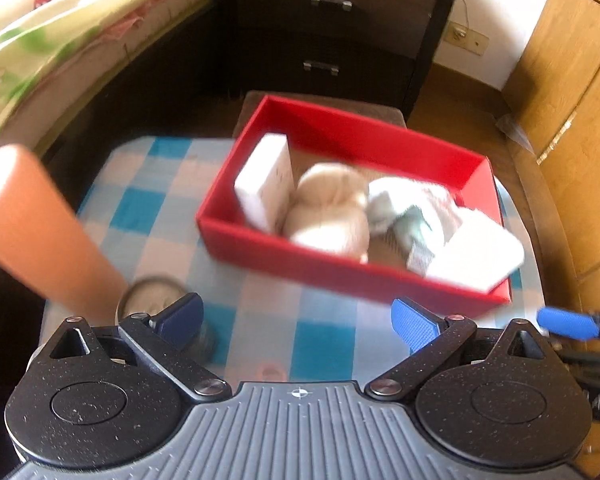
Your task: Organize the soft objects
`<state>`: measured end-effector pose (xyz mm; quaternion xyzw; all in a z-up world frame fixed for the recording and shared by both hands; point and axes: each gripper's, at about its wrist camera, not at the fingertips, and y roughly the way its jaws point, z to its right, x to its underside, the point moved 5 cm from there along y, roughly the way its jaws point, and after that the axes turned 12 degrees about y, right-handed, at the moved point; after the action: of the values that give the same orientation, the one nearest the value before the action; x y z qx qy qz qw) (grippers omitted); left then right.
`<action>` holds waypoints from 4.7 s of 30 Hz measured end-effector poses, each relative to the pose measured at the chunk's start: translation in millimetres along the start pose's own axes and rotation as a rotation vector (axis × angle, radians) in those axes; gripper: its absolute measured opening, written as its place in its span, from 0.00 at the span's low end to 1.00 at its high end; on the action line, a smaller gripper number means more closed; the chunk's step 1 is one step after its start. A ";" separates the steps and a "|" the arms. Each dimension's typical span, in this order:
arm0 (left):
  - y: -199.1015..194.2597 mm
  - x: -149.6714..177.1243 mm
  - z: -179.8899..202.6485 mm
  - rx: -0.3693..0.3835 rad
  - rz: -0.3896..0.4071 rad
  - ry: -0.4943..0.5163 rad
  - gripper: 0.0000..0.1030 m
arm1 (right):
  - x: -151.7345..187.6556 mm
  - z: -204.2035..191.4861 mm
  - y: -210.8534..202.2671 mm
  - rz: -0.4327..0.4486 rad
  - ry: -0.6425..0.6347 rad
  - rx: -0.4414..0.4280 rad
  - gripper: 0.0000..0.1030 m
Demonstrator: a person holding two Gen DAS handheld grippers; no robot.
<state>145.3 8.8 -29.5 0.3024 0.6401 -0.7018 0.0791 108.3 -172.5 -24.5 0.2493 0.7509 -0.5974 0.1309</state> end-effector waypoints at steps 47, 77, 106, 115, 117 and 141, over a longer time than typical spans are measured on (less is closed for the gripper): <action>25.8 137.6 -36.6 0.158 -0.174 0.117 0.73 | 79.6 5.7 -9.5 -0.133 -0.004 0.008 0.38; 11.4 138.0 -37.1 0.063 -0.090 0.030 0.65 | 134.5 13.9 30.8 -0.227 -0.073 0.119 0.28; -52.1 116.8 -24.2 0.069 0.009 0.038 0.66 | 116.2 -6.1 -64.5 -0.119 -0.142 0.061 0.05; -75.0 88.3 -7.6 0.020 0.079 0.088 0.66 | 93.1 -36.6 -89.1 -0.020 -0.168 0.029 0.05; -78.9 81.2 -4.4 0.010 0.093 0.099 0.66 | 84.8 -42.4 -92.7 -0.001 -0.174 0.027 0.05; -80.4 12.7 19.9 -0.051 0.163 0.183 0.66 | 6.2 -61.4 -88.3 0.123 -0.158 0.039 0.05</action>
<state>88.6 7.0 32.1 0.4140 0.6356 -0.6461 0.0846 62.4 -126.4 61.3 0.2492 0.7099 -0.6205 0.2214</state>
